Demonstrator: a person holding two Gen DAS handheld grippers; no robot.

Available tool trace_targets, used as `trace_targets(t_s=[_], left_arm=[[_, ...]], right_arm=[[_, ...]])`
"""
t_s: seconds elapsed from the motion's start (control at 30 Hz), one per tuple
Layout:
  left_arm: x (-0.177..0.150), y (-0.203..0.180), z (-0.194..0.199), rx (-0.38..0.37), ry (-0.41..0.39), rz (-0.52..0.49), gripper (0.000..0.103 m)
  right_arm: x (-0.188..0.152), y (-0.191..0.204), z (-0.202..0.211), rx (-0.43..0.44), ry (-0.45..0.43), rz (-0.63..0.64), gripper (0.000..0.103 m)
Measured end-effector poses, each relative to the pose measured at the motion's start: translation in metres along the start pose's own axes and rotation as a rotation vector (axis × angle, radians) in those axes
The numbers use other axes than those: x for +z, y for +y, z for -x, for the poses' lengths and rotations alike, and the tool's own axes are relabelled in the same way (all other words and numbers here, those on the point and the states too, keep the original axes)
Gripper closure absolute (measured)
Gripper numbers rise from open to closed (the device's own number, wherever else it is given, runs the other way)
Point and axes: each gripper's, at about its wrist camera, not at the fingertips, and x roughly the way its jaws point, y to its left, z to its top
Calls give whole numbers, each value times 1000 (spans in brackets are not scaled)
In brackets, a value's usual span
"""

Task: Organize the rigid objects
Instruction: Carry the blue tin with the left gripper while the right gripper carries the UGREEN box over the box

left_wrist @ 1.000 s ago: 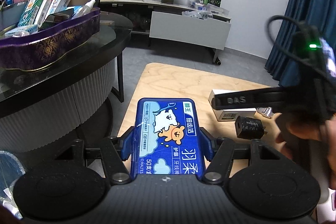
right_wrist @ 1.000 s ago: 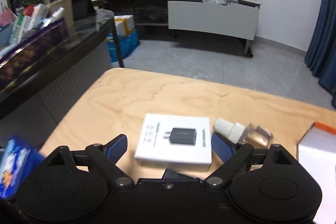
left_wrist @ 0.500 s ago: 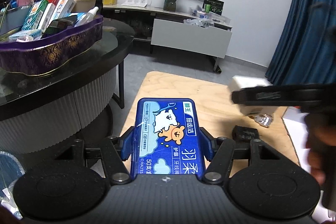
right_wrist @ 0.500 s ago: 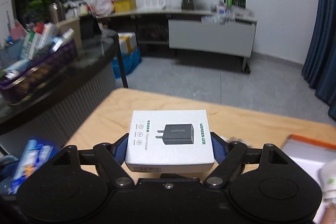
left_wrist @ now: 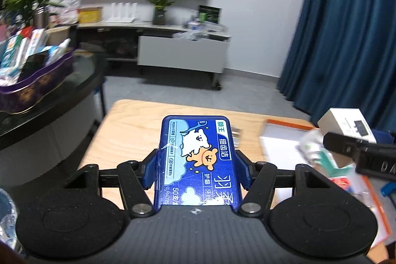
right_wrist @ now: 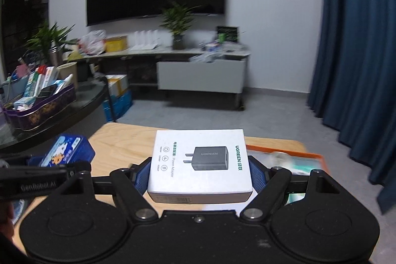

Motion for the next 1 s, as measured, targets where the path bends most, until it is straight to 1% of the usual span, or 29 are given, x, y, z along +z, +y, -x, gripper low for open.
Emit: trace_targets(t_s=[0.07, 0.27, 0.4, 0.57, 0.77, 0.9, 1.0], left_arm=[[-2, -15, 5, -23, -6, -19, 40], [-11, -59, 18, -98, -13, -73, 40], [-15, -82, 20, -136, -2, -92, 40], [-24, -98, 18, -184, 24, -105, 40], [-35, -110, 10, -183, 54, -121, 40], [-36, -112, 3, -176, 64, -128, 40], [-41, -116, 6, -171, 68, -130, 40]], right_arm=[[-6, -14, 17, -31, -18, -9, 11], [-22, -61, 58, -82, -62, -93, 11], [-34, -83, 76, -121, -70, -107, 11], [-47, -103, 91, -141, -74, -146, 11], [-57, -115, 98, -153, -78, -151, 11], [-63, -120, 95, -156, -67, -156, 11], [-66, -121, 92, -149, -57, -159, 11]])
